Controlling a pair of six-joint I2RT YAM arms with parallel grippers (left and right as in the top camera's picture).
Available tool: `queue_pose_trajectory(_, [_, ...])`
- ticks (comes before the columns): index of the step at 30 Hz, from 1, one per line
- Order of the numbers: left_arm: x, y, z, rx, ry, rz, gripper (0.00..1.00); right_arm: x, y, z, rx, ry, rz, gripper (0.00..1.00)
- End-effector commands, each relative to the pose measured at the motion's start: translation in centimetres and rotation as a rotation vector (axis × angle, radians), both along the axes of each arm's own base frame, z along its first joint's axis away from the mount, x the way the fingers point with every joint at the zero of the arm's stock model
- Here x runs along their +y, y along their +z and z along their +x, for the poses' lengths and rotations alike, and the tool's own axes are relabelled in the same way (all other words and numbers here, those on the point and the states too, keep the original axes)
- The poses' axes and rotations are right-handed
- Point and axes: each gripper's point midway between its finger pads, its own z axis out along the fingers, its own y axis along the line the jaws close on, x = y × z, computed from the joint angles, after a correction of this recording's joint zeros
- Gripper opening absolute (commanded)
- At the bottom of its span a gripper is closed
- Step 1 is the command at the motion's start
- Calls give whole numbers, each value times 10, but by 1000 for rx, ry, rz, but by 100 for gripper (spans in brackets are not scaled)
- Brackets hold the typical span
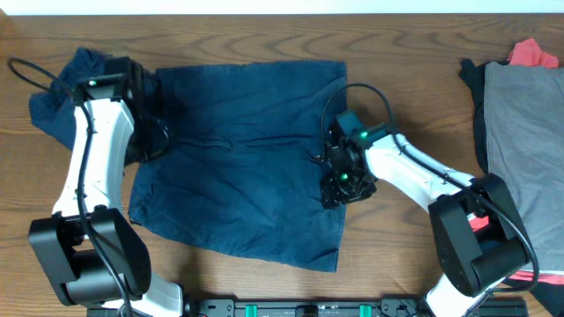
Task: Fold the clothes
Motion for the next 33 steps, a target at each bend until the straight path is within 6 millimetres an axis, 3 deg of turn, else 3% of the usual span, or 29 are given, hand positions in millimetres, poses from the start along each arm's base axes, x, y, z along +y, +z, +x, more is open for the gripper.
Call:
queue_pose_trajectory(1, [-3,-16,-13,47,1,-16,93,-5,-10,3,-32,-75,-69,57])
queue_pose_trajectory(8, [-6,-34,-31,107,2,-24,93,-24,-26,13,-106,-151,-187,62])
queue_pose_trajectory(12, [-6,-34,-31,109,2,-24,93,-26,-34,13,-101,-157,-208,51])
queue_pose_trajectory(15, [-6,-34,-31,107,2,-24,93,-28,-41,14,-98,-158,-222,36])
queue_pose_trajectory(16, [-6,-35,-31,107,2,-24,93,-34,-44,17,-109,-178,-254,28])
queue_pose_trajectory(19, [-6,-34,-31,107,2,-24,93,-58,-49,25,-142,-257,-370,21])
queue_pose_trajectory(26, [-10,-36,-26,88,2,-48,93,-116,-43,67,-207,-365,-427,21])
queue_pose_trajectory(33, [-23,-37,-22,67,-3,-126,93,-174,-17,107,-225,-484,-408,24])
